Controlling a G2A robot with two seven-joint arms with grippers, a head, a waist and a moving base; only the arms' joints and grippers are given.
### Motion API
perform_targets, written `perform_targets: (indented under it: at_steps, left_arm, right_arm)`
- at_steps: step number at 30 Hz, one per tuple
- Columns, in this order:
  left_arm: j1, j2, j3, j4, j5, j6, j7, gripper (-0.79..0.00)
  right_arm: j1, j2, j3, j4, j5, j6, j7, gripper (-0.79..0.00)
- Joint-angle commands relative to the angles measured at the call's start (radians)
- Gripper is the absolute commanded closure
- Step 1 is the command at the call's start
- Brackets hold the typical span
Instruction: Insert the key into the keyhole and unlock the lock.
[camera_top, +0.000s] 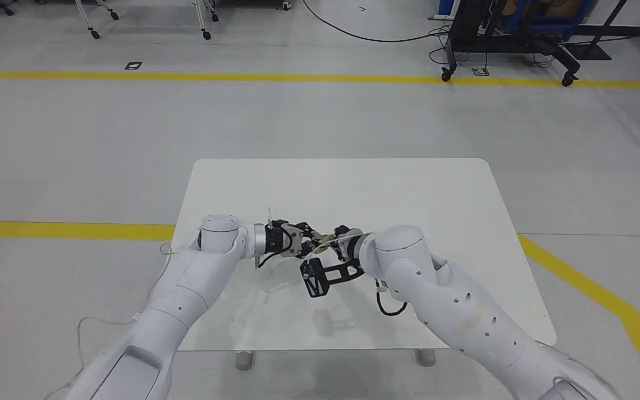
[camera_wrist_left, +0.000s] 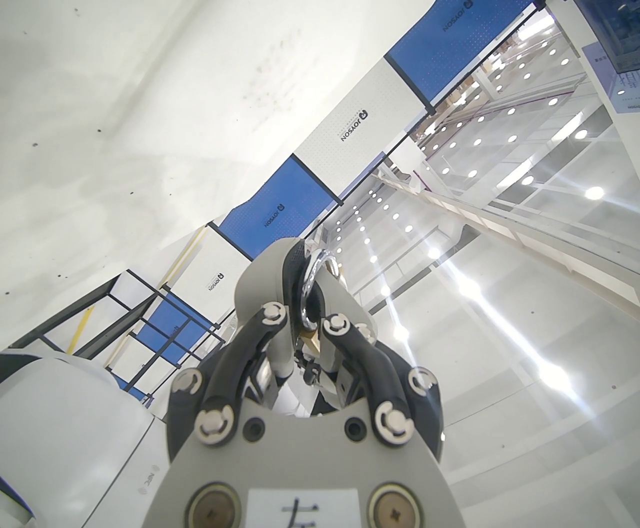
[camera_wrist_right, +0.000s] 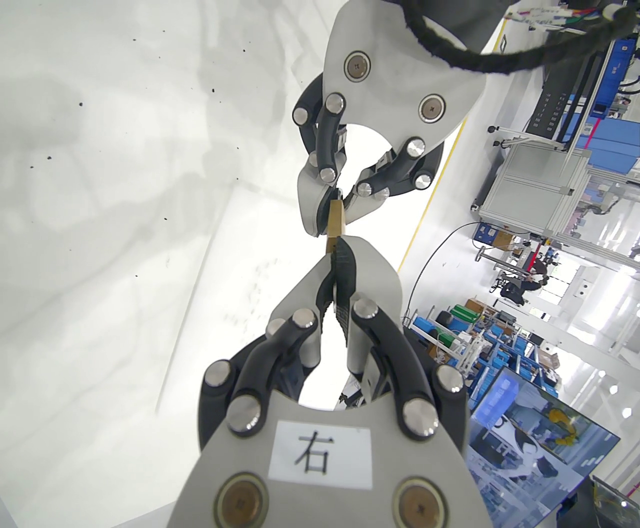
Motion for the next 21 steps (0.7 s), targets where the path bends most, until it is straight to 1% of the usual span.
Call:
perform_targets:
  at_steps: [1, 2, 3, 4, 5, 6, 7, 9, 14, 19, 21]
  left_arm:
    - [0.000, 0.000, -0.001, 0.001, -0.001, -0.001, -0.001, 0.000]
    - [0.000, 0.001, -0.001, 0.001, -0.001, -0.002, -0.001, 0.000]
    - [0.000, 0.001, -0.001, 0.001, 0.000, -0.002, 0.000, 0.000]
    - [0.000, 0.001, 0.000, 0.001, 0.000, -0.002, 0.001, 0.000]
    - [0.000, 0.001, 0.000, 0.001, -0.001, -0.002, 0.001, 0.000]
    - [0.000, 0.001, 0.000, 0.001, -0.001, -0.002, 0.001, 0.000]
    - [0.000, 0.001, 0.000, 0.001, -0.001, -0.002, 0.001, 0.000]
    - [0.000, 0.001, -0.001, 0.002, -0.002, -0.004, 0.003, 0.000]
    - [0.000, 0.001, -0.002, 0.002, -0.006, -0.005, 0.008, 0.000]
    - [0.002, 0.002, -0.005, 0.002, -0.010, -0.010, 0.012, 0.000]
    - [0.002, 0.002, -0.007, 0.003, -0.012, -0.011, 0.016, 0.000]
  right_arm:
    - [-0.001, 0.000, 0.009, -0.007, 0.007, 0.000, 0.002, 0.000]
    - [-0.003, 0.001, 0.014, -0.010, 0.009, 0.000, 0.005, -0.105]
    - [-0.006, 0.001, 0.020, -0.014, 0.012, 0.002, 0.007, -0.332]
    - [-0.009, 0.002, 0.025, -0.019, 0.017, 0.003, 0.006, -0.425]
    - [-0.012, 0.003, 0.031, -0.023, 0.021, 0.003, 0.007, -0.499]
    - [-0.016, 0.003, 0.036, -0.027, 0.024, 0.003, 0.007, -0.619]
    - [-0.019, 0.004, 0.040, -0.031, 0.026, 0.004, 0.008, -0.702]
    - [-0.026, 0.006, 0.051, -0.041, 0.032, 0.005, 0.006, -0.785]
    - [-0.052, 0.012, 0.097, -0.073, 0.061, 0.023, -0.002, -0.785]
    - [-0.102, 0.026, 0.172, -0.117, 0.086, 0.048, 0.003, -0.785]
    - [-0.102, 0.026, 0.172, -0.117, 0.086, 0.048, 0.003, -0.785]
